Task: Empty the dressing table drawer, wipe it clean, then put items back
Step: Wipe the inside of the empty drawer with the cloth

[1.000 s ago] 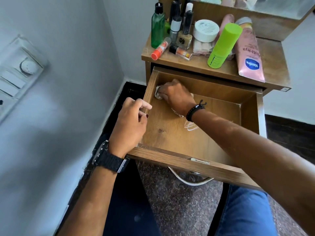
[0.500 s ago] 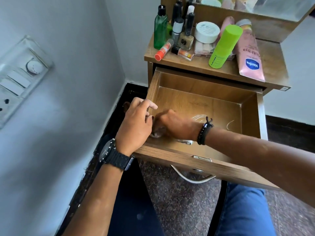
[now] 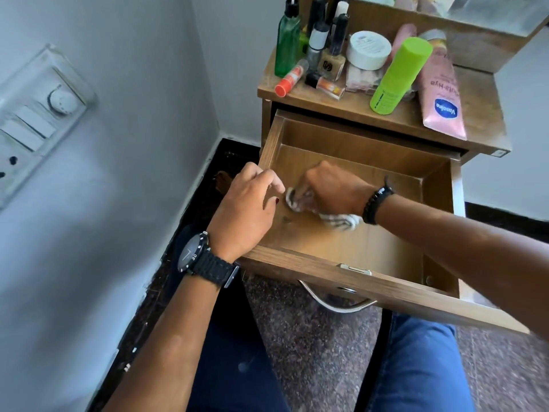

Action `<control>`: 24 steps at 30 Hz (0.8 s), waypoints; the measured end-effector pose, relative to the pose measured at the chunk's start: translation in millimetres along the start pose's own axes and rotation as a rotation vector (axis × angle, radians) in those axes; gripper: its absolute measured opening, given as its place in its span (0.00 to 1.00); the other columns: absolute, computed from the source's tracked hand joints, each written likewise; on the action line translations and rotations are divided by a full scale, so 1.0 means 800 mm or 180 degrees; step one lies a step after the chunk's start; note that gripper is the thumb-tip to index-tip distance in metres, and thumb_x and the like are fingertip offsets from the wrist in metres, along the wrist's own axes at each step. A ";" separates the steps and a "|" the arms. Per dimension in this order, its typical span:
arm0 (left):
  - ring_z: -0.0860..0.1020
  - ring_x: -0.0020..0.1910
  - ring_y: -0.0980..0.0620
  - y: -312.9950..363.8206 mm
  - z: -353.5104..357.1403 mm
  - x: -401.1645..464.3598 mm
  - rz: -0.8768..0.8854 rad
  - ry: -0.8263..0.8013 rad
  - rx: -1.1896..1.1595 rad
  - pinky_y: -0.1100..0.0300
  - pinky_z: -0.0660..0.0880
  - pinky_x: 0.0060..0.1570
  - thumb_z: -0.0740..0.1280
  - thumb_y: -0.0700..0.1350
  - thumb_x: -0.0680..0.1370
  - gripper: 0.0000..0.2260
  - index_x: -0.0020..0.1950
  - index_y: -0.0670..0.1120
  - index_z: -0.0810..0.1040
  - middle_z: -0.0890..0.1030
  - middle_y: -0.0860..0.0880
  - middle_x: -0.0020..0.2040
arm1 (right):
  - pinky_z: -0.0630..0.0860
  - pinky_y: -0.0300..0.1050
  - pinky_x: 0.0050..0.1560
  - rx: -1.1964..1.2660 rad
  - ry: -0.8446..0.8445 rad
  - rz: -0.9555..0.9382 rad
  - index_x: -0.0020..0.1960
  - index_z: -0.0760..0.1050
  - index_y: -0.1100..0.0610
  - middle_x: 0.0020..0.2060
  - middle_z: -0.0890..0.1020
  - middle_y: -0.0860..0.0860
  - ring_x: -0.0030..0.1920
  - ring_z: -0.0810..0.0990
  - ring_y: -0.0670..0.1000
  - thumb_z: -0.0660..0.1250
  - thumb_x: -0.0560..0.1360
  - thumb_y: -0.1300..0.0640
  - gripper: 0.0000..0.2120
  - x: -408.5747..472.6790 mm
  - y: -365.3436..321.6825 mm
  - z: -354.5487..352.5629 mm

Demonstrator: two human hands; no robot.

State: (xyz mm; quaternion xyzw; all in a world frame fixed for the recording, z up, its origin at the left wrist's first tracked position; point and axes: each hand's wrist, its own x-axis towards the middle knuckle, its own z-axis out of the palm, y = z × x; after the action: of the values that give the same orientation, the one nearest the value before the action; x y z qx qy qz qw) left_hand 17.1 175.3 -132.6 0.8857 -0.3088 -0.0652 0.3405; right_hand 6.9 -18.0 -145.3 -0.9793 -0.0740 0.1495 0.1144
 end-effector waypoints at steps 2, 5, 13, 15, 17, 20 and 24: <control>0.69 0.49 0.58 0.000 0.002 -0.001 0.0046 -0.0013 0.0027 0.65 0.69 0.51 0.64 0.39 0.76 0.07 0.53 0.47 0.75 0.69 0.53 0.50 | 0.73 0.35 0.47 0.0126 -0.0476 -0.0335 0.52 0.82 0.51 0.46 0.77 0.42 0.46 0.76 0.43 0.69 0.74 0.55 0.07 -0.034 -0.023 0.005; 0.69 0.50 0.58 0.002 0.003 -0.004 0.0115 -0.0098 0.0181 0.65 0.67 0.50 0.64 0.41 0.77 0.08 0.55 0.48 0.74 0.71 0.53 0.53 | 0.77 0.38 0.48 0.0411 -0.0775 -0.0395 0.50 0.82 0.55 0.47 0.80 0.46 0.45 0.75 0.42 0.67 0.75 0.54 0.07 -0.063 -0.039 0.013; 0.74 0.51 0.54 0.008 0.003 -0.005 0.0152 -0.0135 0.0336 0.60 0.72 0.51 0.63 0.40 0.78 0.08 0.55 0.48 0.74 0.74 0.53 0.54 | 0.78 0.51 0.50 -0.0359 0.0517 0.0850 0.55 0.78 0.60 0.51 0.81 0.58 0.51 0.81 0.60 0.60 0.79 0.61 0.09 0.012 0.007 -0.001; 0.74 0.51 0.55 0.009 0.003 -0.006 0.0147 -0.0150 0.0406 0.62 0.71 0.48 0.62 0.40 0.78 0.08 0.56 0.49 0.74 0.75 0.54 0.55 | 0.78 0.52 0.50 -0.0413 0.0738 0.1163 0.55 0.77 0.61 0.51 0.81 0.60 0.52 0.80 0.62 0.60 0.78 0.64 0.10 0.034 0.018 -0.007; 0.75 0.50 0.55 0.009 0.002 -0.005 0.0128 -0.0180 0.0420 0.62 0.72 0.48 0.62 0.40 0.78 0.09 0.56 0.49 0.74 0.75 0.54 0.56 | 0.77 0.51 0.49 -0.0416 0.0867 0.1246 0.54 0.78 0.60 0.50 0.81 0.60 0.52 0.80 0.62 0.61 0.78 0.64 0.09 0.045 0.022 -0.006; 0.76 0.50 0.54 0.012 0.002 -0.005 0.0173 -0.0247 0.0418 0.57 0.75 0.50 0.62 0.41 0.78 0.08 0.55 0.49 0.74 0.76 0.54 0.56 | 0.76 0.46 0.48 0.0045 0.0766 0.1219 0.52 0.80 0.56 0.48 0.82 0.57 0.50 0.81 0.59 0.67 0.75 0.60 0.07 0.030 0.027 -0.001; 0.77 0.49 0.53 0.012 0.005 -0.005 0.0248 -0.0253 0.0578 0.54 0.76 0.50 0.62 0.43 0.78 0.06 0.54 0.48 0.74 0.76 0.53 0.54 | 0.79 0.44 0.50 0.0584 -0.0223 0.0712 0.46 0.84 0.51 0.47 0.84 0.49 0.48 0.82 0.50 0.75 0.69 0.54 0.06 -0.032 -0.005 0.003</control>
State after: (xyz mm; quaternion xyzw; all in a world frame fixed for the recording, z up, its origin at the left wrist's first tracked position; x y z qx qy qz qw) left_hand 7.9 170.2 -129.8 0.8969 -0.3610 -0.0587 0.2486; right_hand -18.7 -18.5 -139.8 -0.9611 0.0456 0.2016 0.1834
